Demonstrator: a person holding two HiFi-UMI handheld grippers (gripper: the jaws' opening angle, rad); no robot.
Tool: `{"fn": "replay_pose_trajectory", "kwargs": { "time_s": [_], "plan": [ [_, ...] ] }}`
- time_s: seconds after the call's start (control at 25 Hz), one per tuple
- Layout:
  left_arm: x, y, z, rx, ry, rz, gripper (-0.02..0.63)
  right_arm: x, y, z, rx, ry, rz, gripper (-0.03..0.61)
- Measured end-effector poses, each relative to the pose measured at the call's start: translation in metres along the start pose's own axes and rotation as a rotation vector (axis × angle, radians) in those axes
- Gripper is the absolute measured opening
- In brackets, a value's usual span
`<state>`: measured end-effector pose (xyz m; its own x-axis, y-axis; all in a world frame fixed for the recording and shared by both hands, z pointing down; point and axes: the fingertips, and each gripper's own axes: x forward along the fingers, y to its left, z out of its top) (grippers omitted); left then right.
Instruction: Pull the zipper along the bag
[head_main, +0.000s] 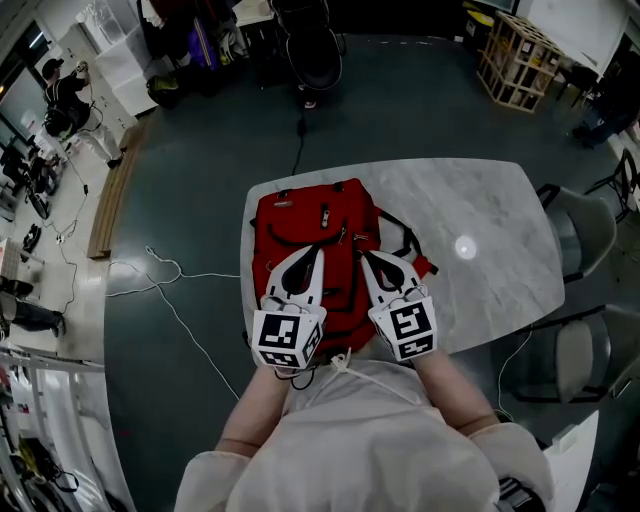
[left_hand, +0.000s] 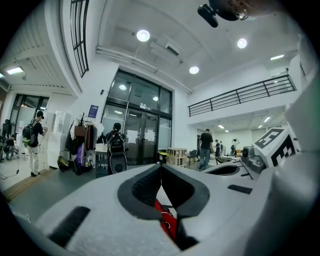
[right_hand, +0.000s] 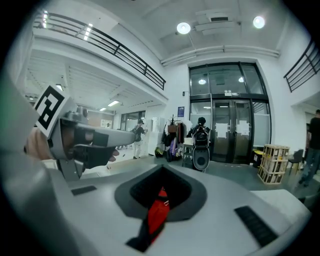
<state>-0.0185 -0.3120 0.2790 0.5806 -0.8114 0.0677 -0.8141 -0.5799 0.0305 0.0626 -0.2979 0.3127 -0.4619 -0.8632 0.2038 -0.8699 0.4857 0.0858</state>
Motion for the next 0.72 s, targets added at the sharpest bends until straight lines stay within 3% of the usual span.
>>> {"fn": "replay_pose_trajectory", "kwargs": {
  "time_s": [0.72],
  "plan": [
    [-0.007, -0.009, -0.009, -0.008, -0.001, -0.031, 0.02, -0.011, 0.003, -0.007, -0.001, 0.01, -0.065, 0.026]
  ]
}}
